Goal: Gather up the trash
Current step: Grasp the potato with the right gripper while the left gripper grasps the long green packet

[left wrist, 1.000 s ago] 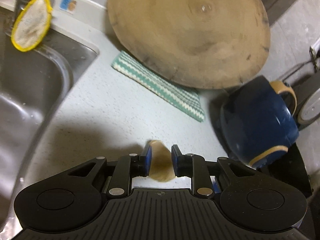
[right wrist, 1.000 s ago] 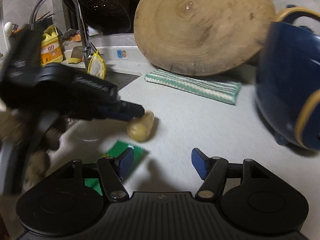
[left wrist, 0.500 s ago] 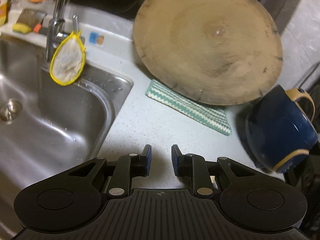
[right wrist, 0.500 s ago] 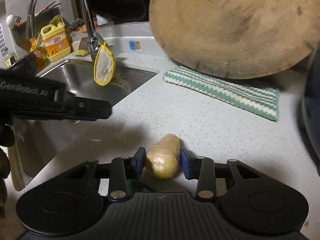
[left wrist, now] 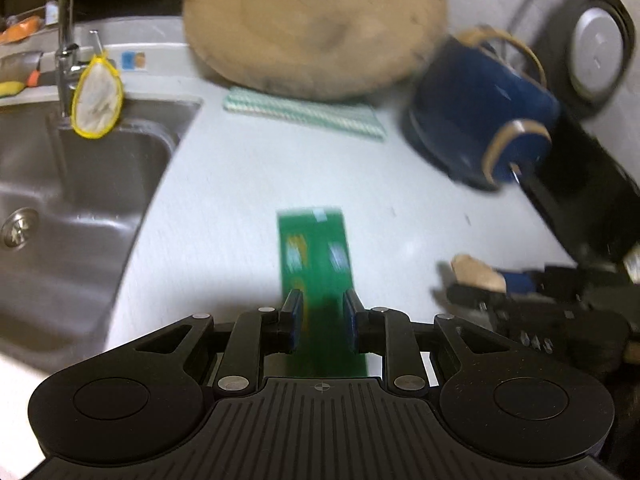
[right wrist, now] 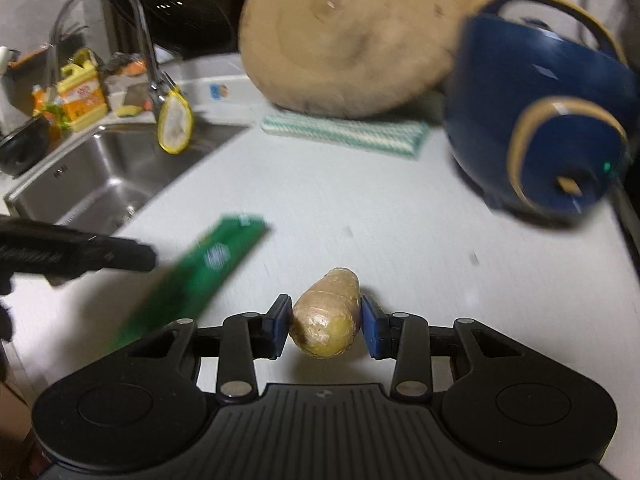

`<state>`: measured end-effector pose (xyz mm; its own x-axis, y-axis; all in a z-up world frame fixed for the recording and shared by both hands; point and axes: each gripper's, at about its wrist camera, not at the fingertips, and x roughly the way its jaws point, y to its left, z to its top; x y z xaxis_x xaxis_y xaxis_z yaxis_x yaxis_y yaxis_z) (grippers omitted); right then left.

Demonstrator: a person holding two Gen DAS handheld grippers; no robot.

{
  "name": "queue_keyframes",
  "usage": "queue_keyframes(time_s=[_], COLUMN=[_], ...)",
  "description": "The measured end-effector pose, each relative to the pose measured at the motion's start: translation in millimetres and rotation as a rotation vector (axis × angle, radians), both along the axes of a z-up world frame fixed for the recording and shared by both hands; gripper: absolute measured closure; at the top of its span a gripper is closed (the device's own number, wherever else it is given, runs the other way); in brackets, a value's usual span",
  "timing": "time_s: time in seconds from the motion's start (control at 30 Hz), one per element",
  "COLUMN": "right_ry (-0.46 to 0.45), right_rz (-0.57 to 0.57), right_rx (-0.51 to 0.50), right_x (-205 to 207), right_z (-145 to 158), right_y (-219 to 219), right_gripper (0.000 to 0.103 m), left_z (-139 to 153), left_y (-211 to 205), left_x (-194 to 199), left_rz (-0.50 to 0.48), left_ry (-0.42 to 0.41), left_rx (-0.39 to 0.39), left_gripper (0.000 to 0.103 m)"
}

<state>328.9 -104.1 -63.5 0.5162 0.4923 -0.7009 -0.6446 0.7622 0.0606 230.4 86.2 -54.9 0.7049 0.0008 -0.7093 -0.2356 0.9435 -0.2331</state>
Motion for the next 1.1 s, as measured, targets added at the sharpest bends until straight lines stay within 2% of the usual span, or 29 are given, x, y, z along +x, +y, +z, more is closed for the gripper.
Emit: queue_keyframes(time_s=[0.17,0.23,0.4,0.47,0.53,0.63,0.7,1.0,1.07,1.1], right_ry=[-0.038,-0.034,-0.02,-0.018,-0.027,-0.023,-0.026,-0.054,-0.049,-0.036], right_rz=[-0.031,-0.02,-0.023,-0.019,-0.028,-0.027,-0.028,-0.005,-0.005,-0.006], right_rx=[-0.026,-0.018,-0.003,0.0,0.003,0.019,0.026,-0.004,0.001,0.004], right_x=[-17,-16,-20,-20,-22,-24,-26,-40,-40,-39], right_z=[-9,-13,-18,-20,-21,-22,-23,-28,-28,-28], right_y=[-17,-21,-28,-29,-32,-36,-37,-36,-37,-38], right_gripper=[0.066,0.066,0.064,0.056,0.049,0.04,0.037,0.017,0.016,0.009], left_z=[-13,-16,-24,-25,-26,-27,-27,-27,-27,-27], left_y=[-32,-39,-54,-60,-63,-60,-59,-50,-50,-49], left_x=[-7,-4,10,11,13,15,15,15,16,16], left_rz=[-0.004,0.016,0.028,0.03,0.031,0.039,0.046,0.082,0.081,0.085], left_ry=[0.077,0.084,0.142,0.146,0.146,0.149,0.154,0.144,0.152,0.156], left_rx=[0.122,0.164,0.267,0.286,0.28,0.26,0.267,0.218,0.214,0.208], left_gripper=[0.078,0.077,0.062,0.057,0.052,0.051,0.047,0.045,0.045,0.045])
